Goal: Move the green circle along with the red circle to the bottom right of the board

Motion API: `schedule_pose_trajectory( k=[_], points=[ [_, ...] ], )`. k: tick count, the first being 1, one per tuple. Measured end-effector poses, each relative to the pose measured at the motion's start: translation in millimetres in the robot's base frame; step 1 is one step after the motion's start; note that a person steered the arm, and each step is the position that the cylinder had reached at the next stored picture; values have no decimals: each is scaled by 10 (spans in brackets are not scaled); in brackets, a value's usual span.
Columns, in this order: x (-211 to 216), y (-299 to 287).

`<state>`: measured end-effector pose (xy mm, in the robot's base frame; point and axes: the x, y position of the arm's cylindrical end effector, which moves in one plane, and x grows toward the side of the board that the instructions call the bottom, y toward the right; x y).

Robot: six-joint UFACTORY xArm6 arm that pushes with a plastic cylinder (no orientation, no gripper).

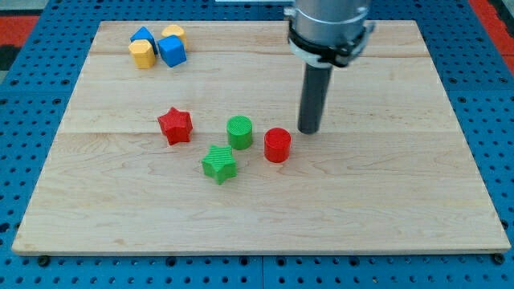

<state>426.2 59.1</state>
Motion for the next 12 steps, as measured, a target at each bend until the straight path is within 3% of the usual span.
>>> schedule_pose_trajectory(
  k=[1, 2, 3, 5, 8, 12],
  points=[
    [-334, -453],
    [-332, -1230],
    [-92, -1526],
    [161, -541],
    [899, 84],
    [1314, 407]
  ],
)
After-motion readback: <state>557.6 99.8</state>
